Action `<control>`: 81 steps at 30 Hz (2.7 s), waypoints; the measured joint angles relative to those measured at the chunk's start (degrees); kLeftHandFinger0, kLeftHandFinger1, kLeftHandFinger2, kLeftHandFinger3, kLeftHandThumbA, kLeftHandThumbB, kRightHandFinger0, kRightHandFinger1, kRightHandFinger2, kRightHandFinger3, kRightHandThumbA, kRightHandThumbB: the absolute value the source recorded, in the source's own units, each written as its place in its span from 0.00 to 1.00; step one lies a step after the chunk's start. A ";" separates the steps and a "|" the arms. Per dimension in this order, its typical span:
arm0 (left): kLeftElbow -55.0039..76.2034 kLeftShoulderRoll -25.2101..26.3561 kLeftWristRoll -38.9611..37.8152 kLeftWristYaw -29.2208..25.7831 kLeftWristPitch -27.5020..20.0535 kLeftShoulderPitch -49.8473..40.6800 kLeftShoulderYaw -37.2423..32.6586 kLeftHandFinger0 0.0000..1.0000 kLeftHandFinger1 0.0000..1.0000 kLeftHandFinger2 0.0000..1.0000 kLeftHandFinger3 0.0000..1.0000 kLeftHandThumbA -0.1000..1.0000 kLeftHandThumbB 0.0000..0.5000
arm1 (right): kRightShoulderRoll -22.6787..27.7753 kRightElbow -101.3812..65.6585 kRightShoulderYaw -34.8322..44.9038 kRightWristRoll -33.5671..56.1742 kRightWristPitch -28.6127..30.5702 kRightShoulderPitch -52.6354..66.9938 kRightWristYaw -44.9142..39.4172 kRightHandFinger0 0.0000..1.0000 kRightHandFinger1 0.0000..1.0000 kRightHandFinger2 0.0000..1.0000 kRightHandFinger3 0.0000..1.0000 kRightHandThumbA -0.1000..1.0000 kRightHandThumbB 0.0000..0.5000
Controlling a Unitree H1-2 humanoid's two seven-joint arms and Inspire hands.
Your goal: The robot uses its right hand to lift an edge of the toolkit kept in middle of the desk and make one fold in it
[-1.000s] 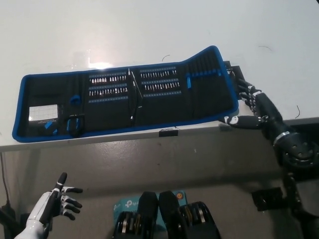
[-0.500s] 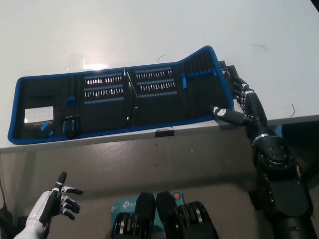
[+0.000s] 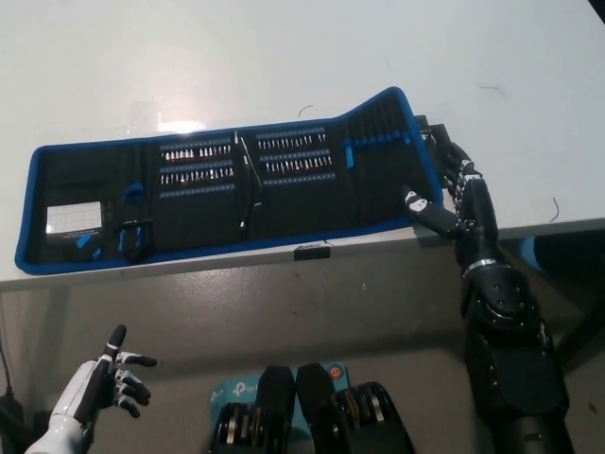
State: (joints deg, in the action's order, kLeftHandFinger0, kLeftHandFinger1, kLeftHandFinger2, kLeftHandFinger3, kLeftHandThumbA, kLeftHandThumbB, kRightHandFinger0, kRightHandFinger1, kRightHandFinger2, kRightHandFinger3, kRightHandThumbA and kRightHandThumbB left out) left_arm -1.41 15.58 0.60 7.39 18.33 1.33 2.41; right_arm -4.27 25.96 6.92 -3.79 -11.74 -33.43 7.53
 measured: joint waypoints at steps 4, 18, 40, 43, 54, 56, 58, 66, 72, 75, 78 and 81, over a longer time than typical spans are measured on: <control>0.01 0.03 0.00 0.13 0.01 0.04 -0.01 0.36 0.35 0.30 0.55 1.00 1.00 | -0.82 0.00 -0.76 -0.01 0.06 0.00 0.81 1.00 1.00 1.00 1.00 0.68 0.43; 0.15 0.15 0.04 1.11 0.19 0.69 -0.11 0.37 0.36 0.32 0.56 1.00 0.97 | -4.44 -0.09 -5.90 -0.18 -0.87 0.01 2.01 0.05 0.17 0.30 1.00 0.09 0.00; 0.17 0.25 0.05 2.48 0.22 1.35 -0.09 0.36 0.36 0.31 0.53 1.00 0.99 | -5.20 5.53 -8.07 -8.88 11.89 -0.04 16.63 0.00 0.06 0.38 0.18 0.00 0.00; 0.17 0.25 0.06 2.68 0.22 1.40 -0.11 0.35 0.36 0.30 0.52 1.00 0.97 | -3.77 5.43 -10.93 -10.57 11.87 -0.70 16.47 0.00 0.08 0.43 0.17 0.00 0.00; 0.17 0.30 0.14 2.99 0.29 1.81 -0.32 0.38 0.37 0.31 0.50 1.00 0.93 | 5.14 4.88 -31.28 -21.68 6.00 -9.64 8.09 0.00 0.00 0.21 0.37 0.00 0.24; 0.16 0.30 0.14 3.00 0.29 1.84 -0.42 0.39 0.38 0.32 0.51 1.00 0.88 | 6.12 4.86 -35.64 -24.01 5.02 -10.00 6.33 0.00 0.01 0.24 0.39 0.00 0.31; 0.17 0.30 0.15 3.00 0.34 1.85 -0.49 0.40 0.38 0.32 0.52 1.00 0.86 | 6.90 4.96 -40.25 -26.38 3.92 -9.97 4.33 0.00 0.00 0.21 0.42 0.00 0.39; 0.17 0.33 0.15 3.09 0.41 2.51 -0.79 0.37 0.36 0.31 0.54 1.00 0.82 | 9.68 5.55 -53.56 -36.17 2.62 -10.66 1.84 0.00 0.04 0.24 0.29 0.00 0.36; 0.17 0.47 0.14 3.41 0.42 3.19 -0.89 0.33 0.34 0.31 0.53 1.00 0.82 | 9.85 5.97 -55.35 -39.73 2.67 -11.01 1.76 0.00 0.03 0.25 0.41 0.00 0.29; 0.16 0.49 0.15 3.59 0.43 3.48 -1.07 0.33 0.34 0.31 0.53 1.00 0.84 | 9.49 6.39 -55.34 -40.71 2.61 -11.01 1.71 0.00 0.07 0.30 0.48 0.05 0.23; 0.16 0.51 0.19 3.67 0.44 3.64 -1.32 0.34 0.36 0.31 0.55 1.00 0.83 | 8.38 7.55 -54.82 -41.16 2.53 -11.03 1.70 0.02 0.18 0.44 1.00 0.10 0.20; 0.16 0.51 0.22 3.75 0.48 3.64 -1.54 0.35 0.36 0.31 0.55 1.00 0.79 | 7.28 8.19 -54.23 -41.32 1.65 -11.09 1.26 1.00 1.00 1.00 1.00 0.29 0.39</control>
State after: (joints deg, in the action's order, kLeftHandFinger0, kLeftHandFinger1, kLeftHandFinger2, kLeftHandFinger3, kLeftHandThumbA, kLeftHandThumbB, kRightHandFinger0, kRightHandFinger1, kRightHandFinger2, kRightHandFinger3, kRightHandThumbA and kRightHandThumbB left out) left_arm -1.25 16.08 0.82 11.14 18.82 4.97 0.86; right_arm 3.01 34.14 -47.31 -45.11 -10.09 -44.52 8.79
